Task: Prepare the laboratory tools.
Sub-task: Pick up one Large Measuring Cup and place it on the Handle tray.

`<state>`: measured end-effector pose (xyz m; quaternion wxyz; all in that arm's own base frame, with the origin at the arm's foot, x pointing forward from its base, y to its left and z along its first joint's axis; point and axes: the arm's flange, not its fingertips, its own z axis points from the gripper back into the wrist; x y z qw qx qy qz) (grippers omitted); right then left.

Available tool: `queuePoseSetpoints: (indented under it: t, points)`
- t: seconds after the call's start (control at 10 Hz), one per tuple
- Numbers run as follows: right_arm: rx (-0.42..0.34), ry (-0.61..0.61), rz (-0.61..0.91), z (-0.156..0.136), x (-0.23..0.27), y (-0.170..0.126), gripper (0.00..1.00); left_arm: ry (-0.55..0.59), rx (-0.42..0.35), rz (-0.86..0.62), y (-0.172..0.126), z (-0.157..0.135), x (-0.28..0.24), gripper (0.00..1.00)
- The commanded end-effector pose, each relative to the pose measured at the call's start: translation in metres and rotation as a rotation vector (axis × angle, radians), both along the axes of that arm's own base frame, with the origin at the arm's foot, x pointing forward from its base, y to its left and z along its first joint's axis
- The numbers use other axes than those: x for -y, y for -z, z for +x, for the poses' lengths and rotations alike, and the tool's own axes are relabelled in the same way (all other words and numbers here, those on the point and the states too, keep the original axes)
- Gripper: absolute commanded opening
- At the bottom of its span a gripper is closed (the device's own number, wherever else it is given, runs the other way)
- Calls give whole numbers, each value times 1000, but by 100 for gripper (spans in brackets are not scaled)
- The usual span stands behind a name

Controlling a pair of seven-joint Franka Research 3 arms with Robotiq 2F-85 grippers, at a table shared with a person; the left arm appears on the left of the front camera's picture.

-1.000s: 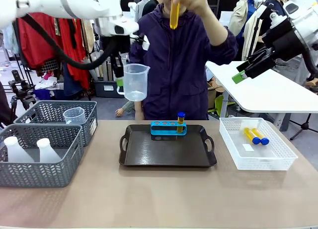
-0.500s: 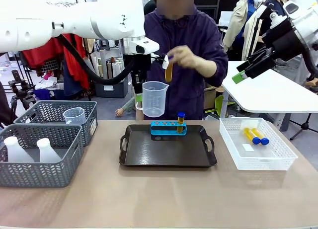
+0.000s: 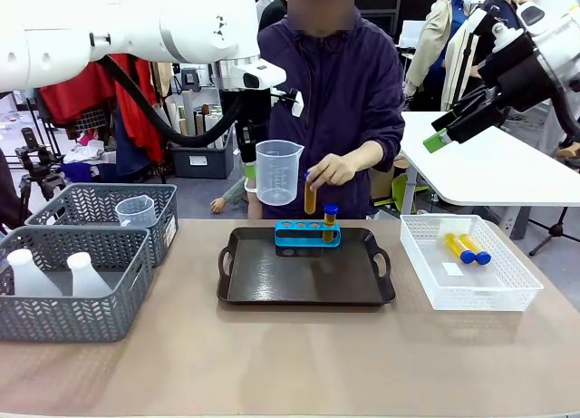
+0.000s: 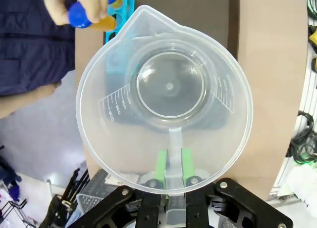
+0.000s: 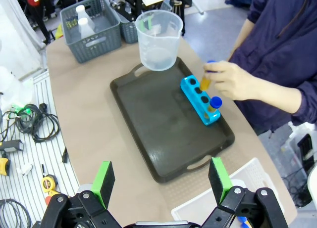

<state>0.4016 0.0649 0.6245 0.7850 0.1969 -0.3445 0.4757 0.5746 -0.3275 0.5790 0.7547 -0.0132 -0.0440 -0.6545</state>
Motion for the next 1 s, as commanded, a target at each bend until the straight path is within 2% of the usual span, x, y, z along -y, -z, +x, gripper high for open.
queuePoseSetpoints:
  t: [0.0, 0.7, 0.9]
  points:
    - [4, -3, 7, 0, 0, -1, 100, 4, -3, 2, 2, -1, 2, 0]
    - [4, -3, 7, 0, 0, -1, 100, 4, -7, 3, 5, 0, 3, 0]
    - [4, -3, 7, 0, 0, -1, 100, 46, 53, 47, 2, -6, 35, 0]
